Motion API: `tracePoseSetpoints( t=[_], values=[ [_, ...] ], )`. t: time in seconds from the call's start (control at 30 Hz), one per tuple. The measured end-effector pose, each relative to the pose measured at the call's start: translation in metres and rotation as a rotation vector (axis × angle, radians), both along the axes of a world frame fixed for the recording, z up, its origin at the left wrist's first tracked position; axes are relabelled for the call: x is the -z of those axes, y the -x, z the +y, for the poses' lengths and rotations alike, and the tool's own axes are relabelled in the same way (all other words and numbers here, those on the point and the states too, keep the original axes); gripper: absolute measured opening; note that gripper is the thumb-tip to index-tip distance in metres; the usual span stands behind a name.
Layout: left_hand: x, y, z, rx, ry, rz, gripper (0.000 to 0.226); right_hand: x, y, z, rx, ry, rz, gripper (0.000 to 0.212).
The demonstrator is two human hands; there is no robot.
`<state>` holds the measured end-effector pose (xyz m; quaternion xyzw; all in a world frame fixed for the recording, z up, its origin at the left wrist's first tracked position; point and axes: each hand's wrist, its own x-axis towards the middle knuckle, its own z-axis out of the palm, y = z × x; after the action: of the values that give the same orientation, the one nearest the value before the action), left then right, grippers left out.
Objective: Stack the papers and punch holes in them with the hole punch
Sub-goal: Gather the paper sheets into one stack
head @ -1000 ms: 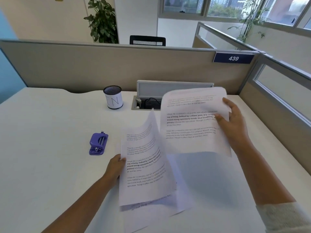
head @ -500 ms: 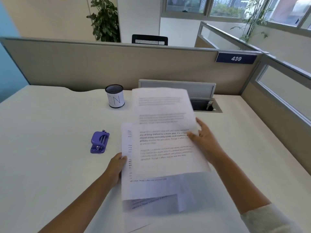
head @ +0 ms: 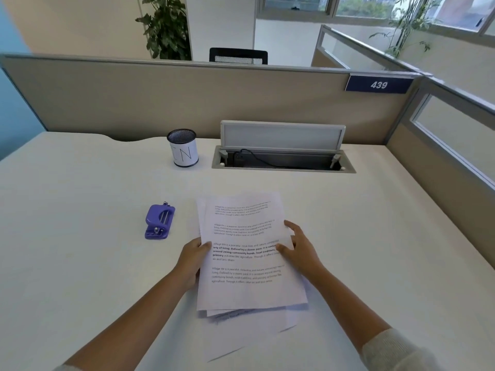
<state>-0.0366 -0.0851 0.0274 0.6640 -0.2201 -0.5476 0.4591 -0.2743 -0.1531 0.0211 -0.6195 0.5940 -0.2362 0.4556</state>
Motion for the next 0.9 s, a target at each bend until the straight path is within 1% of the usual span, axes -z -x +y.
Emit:
tracePoseSetpoints(
  t=[0.03, 0.13, 0.2, 0.23, 0.27, 0.3, 0.33, 0.37, 0.43, 0.53, 0.7, 0.8, 0.9],
  values=[
    [-0.001, 0.001, 0.0, 0.009, 0.004, -0.02, 0.021, -0.001, 0.002, -0.001, 0.018, 0.022, 0.016, 0.064],
    [-0.01, 0.003, -0.002, 0.051, 0.056, 0.027, 0.024, -0.008, 0.005, -0.01, 0.184, 0.071, 0.013, 0.063],
    [-0.017, 0.003, -0.005, 0.073, 0.104, 0.033, 0.025, -0.014, 0.009, -0.017, 0.242, 0.003, -0.025, 0.064],
    [-0.021, 0.002, -0.007, 0.078, 0.129, 0.032, 0.025, -0.018, 0.011, -0.021, 0.229, -0.091, -0.119, 0.062],
    [-0.024, 0.002, -0.008, 0.081, 0.153, 0.035, 0.023, -0.024, 0.011, -0.022, 0.178, -0.213, -0.267, 0.056],
    [-0.028, 0.001, -0.009, 0.083, 0.177, 0.047, 0.022, -0.03, 0.012, -0.022, 0.1, -0.321, -0.407, 0.048],
    [-0.032, 0.0, -0.009, 0.086, 0.201, 0.065, 0.021, -0.038, 0.013, -0.021, 0.029, -0.368, -0.489, 0.039],
    [-0.035, -0.002, -0.009, 0.095, 0.228, 0.078, 0.022, -0.044, 0.013, -0.02, -0.018, -0.353, -0.503, 0.032],
    [-0.042, -0.007, -0.01, 0.113, 0.295, 0.078, 0.022, -0.055, 0.012, -0.021, -0.013, -0.229, -0.486, 0.027],
    [-0.058, -0.013, -0.013, 0.116, 0.412, 0.01, 0.024, -0.076, 0.009, -0.023, 0.024, -0.019, -0.475, 0.024],
    [-0.084, -0.012, -0.014, 0.075, 0.617, -0.088, 0.027, -0.109, 0.004, -0.025, -0.033, 0.168, -0.564, 0.02],
    [-0.089, -0.007, -0.01, 0.011, 0.734, -0.197, 0.024, -0.116, 0.004, -0.022, -0.069, 0.244, -0.649, 0.025],
    [-0.089, 0.0, -0.005, -0.011, 0.777, -0.21, 0.029, -0.112, 0.007, -0.017, -0.125, 0.267, -0.696, 0.034]
  ],
)
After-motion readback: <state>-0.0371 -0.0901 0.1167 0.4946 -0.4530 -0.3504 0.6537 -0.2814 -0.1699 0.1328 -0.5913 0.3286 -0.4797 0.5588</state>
